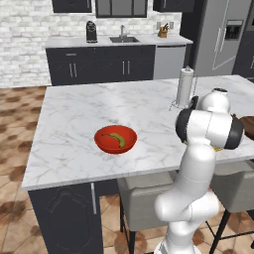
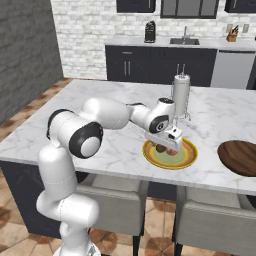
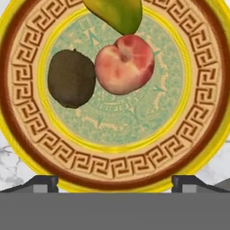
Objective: Take the fruits from the plate on the dining counter and place two fruits in each bowl.
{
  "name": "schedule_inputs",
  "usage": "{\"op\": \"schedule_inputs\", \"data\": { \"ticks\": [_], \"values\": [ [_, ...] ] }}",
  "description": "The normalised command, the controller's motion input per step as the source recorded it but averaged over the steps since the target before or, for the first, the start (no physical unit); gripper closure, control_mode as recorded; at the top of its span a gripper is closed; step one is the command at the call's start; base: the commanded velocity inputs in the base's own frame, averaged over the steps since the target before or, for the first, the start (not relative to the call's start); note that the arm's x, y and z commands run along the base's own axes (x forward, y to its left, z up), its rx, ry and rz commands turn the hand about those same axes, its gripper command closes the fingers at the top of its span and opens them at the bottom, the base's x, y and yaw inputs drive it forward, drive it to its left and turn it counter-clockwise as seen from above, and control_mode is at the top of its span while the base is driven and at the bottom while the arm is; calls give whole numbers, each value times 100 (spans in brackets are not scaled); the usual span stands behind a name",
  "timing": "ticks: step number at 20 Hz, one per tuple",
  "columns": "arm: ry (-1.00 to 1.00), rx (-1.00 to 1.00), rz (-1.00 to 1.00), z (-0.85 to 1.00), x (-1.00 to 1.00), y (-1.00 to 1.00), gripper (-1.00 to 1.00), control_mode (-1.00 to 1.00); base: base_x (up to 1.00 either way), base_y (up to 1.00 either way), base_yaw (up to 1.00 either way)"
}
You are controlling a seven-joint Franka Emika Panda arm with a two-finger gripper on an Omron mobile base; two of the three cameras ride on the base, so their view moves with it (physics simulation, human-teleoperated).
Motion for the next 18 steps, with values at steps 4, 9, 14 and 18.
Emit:
{"op": "schedule_inputs", "data": {
  "ticks": [4, 9, 14, 18],
  "values": [
    [0, 6, 0, 11, 5, -34, -100, -100, 0, 0, 0],
    [0, 3, 0, -4, 28, -18, -100, -100, 0, 0, 0],
    [0, 0, 0, -29, 50, 15, -100, -100, 0, 0, 0],
    [0, 0, 0, -3, 10, -7, -100, -100, 0, 0, 0]
  ]
}}
